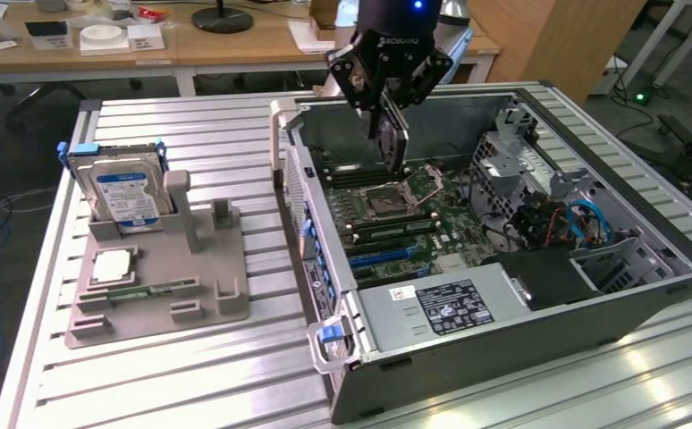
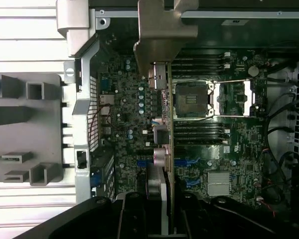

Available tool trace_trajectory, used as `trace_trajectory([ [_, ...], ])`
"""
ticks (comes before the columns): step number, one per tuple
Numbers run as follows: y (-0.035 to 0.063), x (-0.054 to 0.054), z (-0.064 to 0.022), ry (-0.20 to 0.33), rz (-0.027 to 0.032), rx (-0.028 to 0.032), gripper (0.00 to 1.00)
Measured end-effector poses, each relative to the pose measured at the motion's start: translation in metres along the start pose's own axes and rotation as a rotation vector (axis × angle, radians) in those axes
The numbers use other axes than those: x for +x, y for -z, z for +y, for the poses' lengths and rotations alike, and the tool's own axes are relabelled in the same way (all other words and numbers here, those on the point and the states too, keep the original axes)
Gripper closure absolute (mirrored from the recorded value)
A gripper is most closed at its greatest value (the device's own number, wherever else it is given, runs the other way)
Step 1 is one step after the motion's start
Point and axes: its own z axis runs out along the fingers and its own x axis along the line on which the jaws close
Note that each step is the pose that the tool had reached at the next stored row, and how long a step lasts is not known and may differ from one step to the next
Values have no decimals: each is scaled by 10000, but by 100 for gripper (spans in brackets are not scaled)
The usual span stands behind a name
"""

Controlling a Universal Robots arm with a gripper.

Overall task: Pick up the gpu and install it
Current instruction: 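Pick up the gpu and move the gpu toward the slot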

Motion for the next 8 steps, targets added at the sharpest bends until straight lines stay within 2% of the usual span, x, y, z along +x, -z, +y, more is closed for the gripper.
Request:
trace_trajectory([
  [8,-6,-205,8,1,1,1,72],
])
